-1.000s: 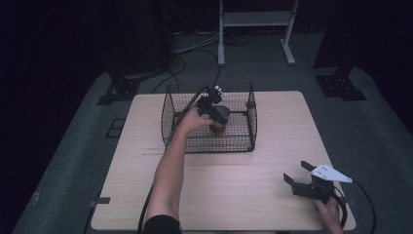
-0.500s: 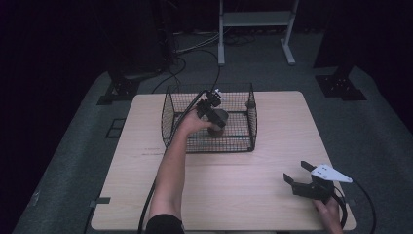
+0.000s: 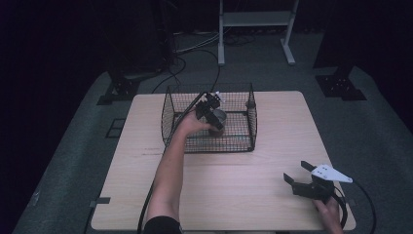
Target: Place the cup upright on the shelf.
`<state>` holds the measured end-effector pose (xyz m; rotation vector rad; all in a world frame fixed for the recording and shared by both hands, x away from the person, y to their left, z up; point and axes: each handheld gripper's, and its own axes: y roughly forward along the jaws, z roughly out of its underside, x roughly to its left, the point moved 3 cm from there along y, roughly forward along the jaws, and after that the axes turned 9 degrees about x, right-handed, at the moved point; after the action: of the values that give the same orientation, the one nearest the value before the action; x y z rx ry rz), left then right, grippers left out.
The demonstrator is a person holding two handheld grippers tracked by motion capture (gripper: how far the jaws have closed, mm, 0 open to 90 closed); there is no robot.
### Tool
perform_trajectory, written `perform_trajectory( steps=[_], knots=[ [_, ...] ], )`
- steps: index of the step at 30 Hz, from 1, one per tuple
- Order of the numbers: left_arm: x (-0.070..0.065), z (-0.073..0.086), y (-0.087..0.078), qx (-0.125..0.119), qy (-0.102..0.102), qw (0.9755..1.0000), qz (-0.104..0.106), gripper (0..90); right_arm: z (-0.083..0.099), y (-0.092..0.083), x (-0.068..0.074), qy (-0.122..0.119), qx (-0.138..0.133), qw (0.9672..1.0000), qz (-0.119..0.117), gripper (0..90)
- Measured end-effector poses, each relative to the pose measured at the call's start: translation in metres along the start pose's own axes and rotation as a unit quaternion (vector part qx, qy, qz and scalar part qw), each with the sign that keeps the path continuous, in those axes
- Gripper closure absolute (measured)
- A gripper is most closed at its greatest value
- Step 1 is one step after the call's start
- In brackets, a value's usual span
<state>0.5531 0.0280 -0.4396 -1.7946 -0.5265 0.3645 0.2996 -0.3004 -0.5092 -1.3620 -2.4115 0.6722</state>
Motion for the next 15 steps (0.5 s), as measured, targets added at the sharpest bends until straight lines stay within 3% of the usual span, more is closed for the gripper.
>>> perform_trajectory(
  steps=[15],
  knots=[
    [0.0023, 0.0056, -0.0011, -0.022, -0.013, 0.9996, 0.007, 11.6, -0.0001, 0.0000, 0.0009, -0.002, -0.001, 1.0000, -0.008, 13.4]
  ],
)
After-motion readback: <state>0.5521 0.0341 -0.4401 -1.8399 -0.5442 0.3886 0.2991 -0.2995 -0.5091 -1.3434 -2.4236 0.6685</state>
